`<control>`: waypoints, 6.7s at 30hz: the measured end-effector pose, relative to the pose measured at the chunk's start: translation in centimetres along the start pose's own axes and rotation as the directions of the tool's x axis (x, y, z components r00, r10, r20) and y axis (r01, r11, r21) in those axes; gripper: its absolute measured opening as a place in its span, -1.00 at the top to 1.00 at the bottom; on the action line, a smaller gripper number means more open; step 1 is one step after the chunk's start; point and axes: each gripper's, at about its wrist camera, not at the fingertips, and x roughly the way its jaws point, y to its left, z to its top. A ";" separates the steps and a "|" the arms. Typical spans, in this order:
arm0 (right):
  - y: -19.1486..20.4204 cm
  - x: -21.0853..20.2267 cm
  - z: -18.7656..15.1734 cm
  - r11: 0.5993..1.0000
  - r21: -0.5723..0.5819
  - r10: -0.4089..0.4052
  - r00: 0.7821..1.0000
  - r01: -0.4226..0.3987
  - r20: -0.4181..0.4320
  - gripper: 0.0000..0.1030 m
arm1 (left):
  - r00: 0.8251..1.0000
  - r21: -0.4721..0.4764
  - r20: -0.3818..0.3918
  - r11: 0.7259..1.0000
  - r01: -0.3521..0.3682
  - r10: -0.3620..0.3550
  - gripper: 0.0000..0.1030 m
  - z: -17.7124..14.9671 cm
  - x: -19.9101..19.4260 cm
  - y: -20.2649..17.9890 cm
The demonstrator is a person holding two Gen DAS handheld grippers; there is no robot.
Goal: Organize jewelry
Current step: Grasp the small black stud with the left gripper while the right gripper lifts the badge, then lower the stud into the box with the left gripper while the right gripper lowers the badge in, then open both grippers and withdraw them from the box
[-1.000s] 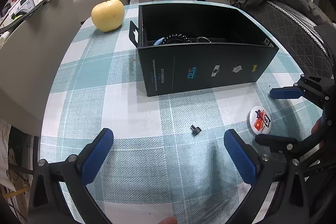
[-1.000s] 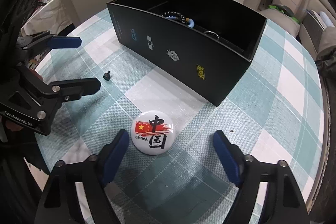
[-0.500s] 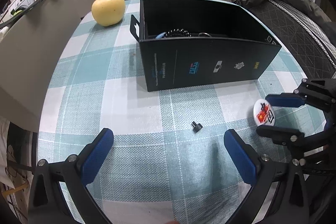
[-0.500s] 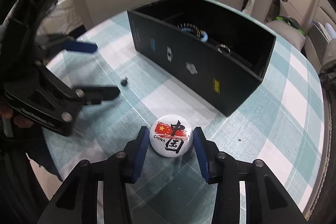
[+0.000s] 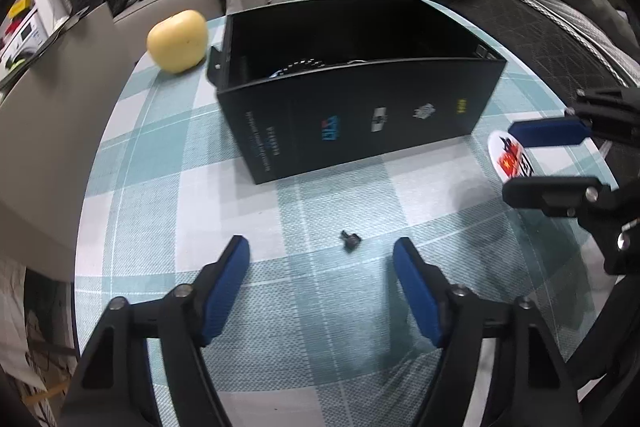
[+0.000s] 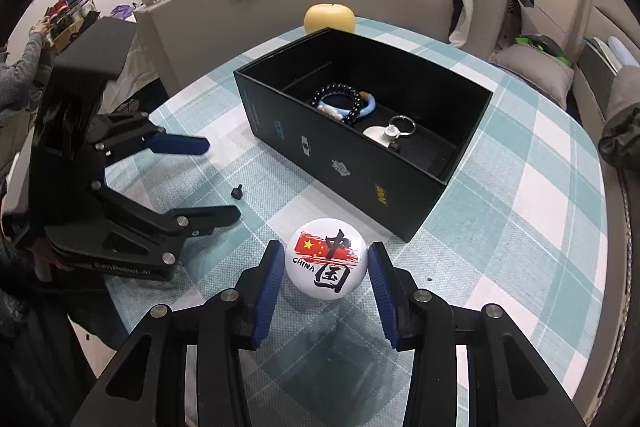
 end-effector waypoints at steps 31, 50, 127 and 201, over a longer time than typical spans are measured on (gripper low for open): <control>-1.5 -1.7 0.6 0.999 0.054 -0.013 0.998 0.010 0.057 0.19 | 0.998 0.037 0.021 0.998 0.056 -0.057 0.90 -0.2 -0.1 -0.3; -2.9 -4.5 1.3 0.992 0.121 0.004 0.975 -0.032 0.222 0.19 | 0.960 0.013 0.262 0.995 0.101 -0.101 0.90 1.2 -4.5 0.6; -6.3 2.1 7.6 0.938 0.348 -0.085 0.974 0.008 0.208 0.19 | 0.937 -0.128 0.350 0.989 0.072 -0.023 0.91 8.0 -0.3 4.5; -3.4 -5.1 2.7 0.955 0.294 -0.145 0.914 0.030 0.379 -1.00 | 0.919 -0.194 0.394 0.980 0.050 0.031 -0.97 4.2 -5.0 3.8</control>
